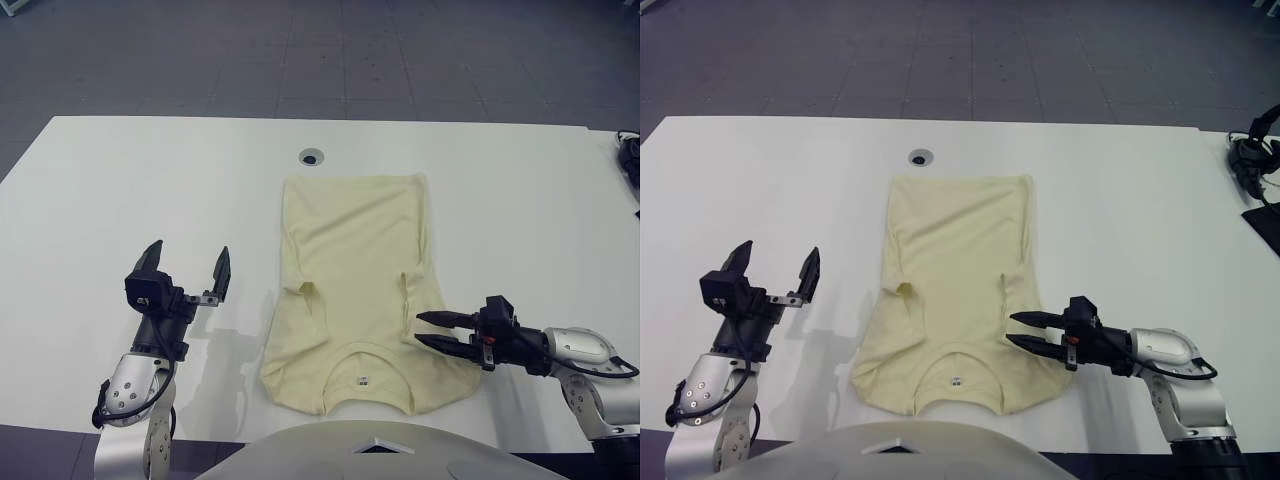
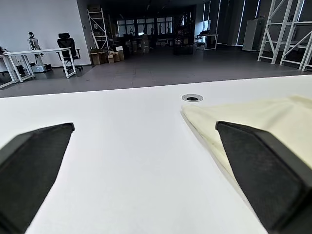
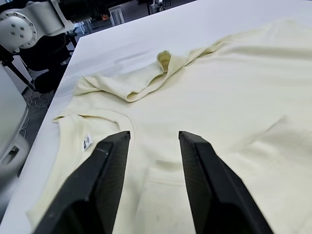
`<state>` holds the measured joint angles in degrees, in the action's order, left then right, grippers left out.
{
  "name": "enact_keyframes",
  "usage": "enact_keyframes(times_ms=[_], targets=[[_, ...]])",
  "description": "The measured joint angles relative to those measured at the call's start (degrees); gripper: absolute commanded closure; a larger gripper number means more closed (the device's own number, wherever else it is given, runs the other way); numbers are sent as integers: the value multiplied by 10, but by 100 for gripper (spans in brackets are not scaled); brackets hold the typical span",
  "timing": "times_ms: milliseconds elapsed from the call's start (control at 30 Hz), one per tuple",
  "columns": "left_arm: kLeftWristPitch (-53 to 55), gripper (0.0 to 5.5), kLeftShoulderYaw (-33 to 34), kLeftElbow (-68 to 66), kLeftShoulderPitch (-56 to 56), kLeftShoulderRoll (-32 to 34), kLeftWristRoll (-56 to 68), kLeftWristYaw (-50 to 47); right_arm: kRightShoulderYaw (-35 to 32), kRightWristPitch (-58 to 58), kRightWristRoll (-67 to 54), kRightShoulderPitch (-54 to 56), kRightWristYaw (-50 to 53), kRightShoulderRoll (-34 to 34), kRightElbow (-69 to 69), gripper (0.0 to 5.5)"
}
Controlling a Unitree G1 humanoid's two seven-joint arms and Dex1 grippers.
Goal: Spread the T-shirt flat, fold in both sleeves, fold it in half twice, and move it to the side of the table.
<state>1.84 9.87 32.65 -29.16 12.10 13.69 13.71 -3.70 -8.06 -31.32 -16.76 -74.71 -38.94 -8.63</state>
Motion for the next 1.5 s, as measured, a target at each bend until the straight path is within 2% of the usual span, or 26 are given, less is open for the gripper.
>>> enact_keyframes(times_ms=[167,300,400,500,633,800,900,1000,1067,1167,1333,1500], targets=[[-7,10,-4,0,-1,6,-13,10,-16,-8,-31,1,-4,2,-10,235],[-114,10,-3,-12,-10,85,-170,22,-94,63,-8,66,92,22,60,169],[-216,10,2,-55,-20,163,-308,11,-117,178,58,91,132,22,98,120],[-287,10,8,-91,-47,225,-394,4,-121,322,139,89,152,16,152,72],[-351,10,6,-108,-86,267,-466,4,-124,512,237,80,171,-2,223,13],[-410,10,-9,-115,-105,297,-530,4,-124,724,346,80,175,-33,313,13],[-461,13,-28,-114,-98,325,-564,-7,-125,891,421,89,189,-64,386,11],[-497,59,-67,-113,-84,347,-583,-7,-124,998,488,102,227,-108,423,10],[-504,91,-88,-114,-81,348,-586,-7,-118,1007,514,100,257,-122,424,10],[-504,141,-108,-117,-72,354,-593,-5,-101,1007,549,92,311,-131,416,52],[-499,251,-136,-122,-63,361,-597,4,-62,1008,600,94,383,-133,399,154],[-494,333,-139,-130,-61,364,-607,5,-34,1007,638,95,430,-139,395,230]])
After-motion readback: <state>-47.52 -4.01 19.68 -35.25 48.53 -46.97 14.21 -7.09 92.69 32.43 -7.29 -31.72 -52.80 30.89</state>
